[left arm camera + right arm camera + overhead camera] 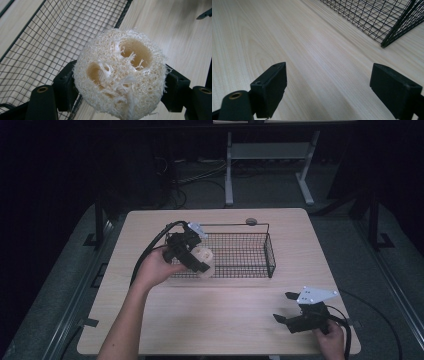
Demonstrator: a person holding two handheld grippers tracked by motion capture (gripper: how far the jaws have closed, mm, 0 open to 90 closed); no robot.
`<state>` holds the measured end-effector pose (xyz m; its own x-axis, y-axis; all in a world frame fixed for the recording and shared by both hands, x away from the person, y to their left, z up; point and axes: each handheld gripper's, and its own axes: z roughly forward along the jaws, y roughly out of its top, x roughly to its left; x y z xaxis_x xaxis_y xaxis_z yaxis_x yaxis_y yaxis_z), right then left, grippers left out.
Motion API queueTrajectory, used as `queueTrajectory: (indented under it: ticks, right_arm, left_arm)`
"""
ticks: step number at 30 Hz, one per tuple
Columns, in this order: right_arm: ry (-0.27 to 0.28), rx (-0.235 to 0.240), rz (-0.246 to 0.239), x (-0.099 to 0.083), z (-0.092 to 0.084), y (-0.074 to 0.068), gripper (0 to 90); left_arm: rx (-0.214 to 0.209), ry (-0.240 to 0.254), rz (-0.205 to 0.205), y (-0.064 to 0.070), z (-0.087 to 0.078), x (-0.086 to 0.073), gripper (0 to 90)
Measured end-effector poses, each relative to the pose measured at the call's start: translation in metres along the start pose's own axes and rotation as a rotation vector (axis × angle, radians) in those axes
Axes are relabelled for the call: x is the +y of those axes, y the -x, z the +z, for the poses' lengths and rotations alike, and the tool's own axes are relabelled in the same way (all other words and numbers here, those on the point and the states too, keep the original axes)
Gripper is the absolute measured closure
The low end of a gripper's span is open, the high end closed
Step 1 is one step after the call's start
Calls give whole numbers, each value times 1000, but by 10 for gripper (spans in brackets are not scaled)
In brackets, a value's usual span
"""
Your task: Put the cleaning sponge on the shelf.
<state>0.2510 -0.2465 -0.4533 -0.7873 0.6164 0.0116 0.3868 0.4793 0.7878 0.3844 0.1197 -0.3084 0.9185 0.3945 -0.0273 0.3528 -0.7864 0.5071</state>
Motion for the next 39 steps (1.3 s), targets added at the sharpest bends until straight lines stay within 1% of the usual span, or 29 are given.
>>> queueTrajectory:
  ticks: [7, 10, 13, 18, 24, 25, 28, 30, 31, 33, 38, 39]
  right_arm:
    - [2, 0, 1, 0, 0, 0, 136]
    - [4, 0, 2, 0, 0, 0, 136]
    - [3, 0, 2, 0, 0, 0, 136]
    - [2, 1, 7, 0, 0, 0, 135]
    - [2, 3, 2, 0, 1, 0, 135]
    - [2, 4, 9, 0, 1, 0, 136]
    - [1, 2, 7, 0, 0, 0, 136]
    - [0, 2, 11, 0, 0, 1, 136]
    - [0, 1, 11, 0, 0, 1, 136]
    - [2, -4, 11, 0, 0, 1, 135]
    - [5, -7, 10, 0, 0, 1, 135]
    - [7, -6, 10, 1, 1, 1, 135]
  left_arm:
    - [4, 3, -5, -9, -1, 10, 269]
    - [5, 6, -8, -12, -1, 12, 269]
    - [4, 8, -16, -18, 0, 13, 269]
    - [1, 13, -25, -25, 4, 14, 269]
    - [2, 19, -49, -38, 12, 13, 269]
    - [4, 18, -55, -39, 12, 13, 269]
    - [11, 31, -66, -45, 14, 13, 269]
    - [11, 31, -64, -49, 16, 13, 269]
    - [12, 32, -74, -50, 17, 12, 269]
    - [18, 29, -76, -52, 19, 12, 269]
    - [22, 43, -90, -57, 21, 12, 269]
    - [24, 38, -91, -58, 22, 12, 269]
